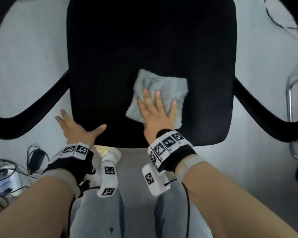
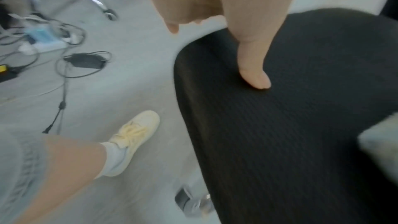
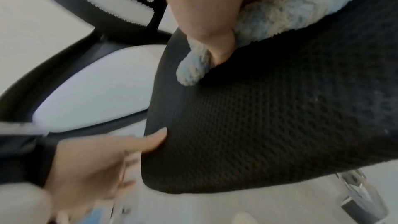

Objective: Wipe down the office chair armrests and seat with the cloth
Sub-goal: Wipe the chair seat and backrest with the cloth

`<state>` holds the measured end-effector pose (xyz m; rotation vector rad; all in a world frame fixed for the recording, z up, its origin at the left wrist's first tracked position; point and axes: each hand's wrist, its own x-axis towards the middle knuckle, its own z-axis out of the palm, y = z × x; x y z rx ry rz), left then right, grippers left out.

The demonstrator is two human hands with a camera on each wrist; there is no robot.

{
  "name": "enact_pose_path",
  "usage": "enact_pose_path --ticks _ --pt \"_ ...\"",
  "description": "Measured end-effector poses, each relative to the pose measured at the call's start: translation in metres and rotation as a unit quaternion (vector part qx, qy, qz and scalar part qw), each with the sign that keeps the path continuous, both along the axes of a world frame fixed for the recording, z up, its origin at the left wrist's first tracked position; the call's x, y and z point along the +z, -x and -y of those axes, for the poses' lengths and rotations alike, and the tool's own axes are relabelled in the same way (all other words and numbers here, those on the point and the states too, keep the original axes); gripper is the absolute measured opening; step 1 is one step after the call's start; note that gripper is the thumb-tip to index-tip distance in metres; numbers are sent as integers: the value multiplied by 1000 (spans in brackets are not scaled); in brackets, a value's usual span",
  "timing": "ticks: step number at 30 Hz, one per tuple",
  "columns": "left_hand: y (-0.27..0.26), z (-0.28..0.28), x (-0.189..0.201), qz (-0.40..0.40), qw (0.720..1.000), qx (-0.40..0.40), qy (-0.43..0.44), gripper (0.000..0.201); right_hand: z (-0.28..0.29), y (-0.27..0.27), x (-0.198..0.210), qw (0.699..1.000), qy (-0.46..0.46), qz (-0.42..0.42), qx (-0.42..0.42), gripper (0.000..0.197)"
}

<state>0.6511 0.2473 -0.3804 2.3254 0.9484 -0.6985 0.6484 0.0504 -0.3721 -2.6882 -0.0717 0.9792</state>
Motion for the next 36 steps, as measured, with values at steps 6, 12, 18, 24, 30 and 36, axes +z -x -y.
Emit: enact_pose_path --ticks 6,12,18,24,30,36 --pt "3 -24 -3 -3 1000 -15 26 56 65 3 -4 995 88 25 40 84" --pt "5 -13 0 -11 999 38 11 66 71 0 2 956 177 -31 -232 73" --pt "1 -10 7 -29 999 27 -4 62 -49 37 1 990 -42 -43 127 87" --pt "-2 -11 4 -45 998 35 -1 63 55 25 -8 995 61 23 77 77" --pt "4 -10 -3 -57 997 52 -7 62 116 9 0 951 167 25 -260 72" --pt "4 -5 -2 -56 997 52 -22 58 -8 48 1 997 -40 -39 51 68"
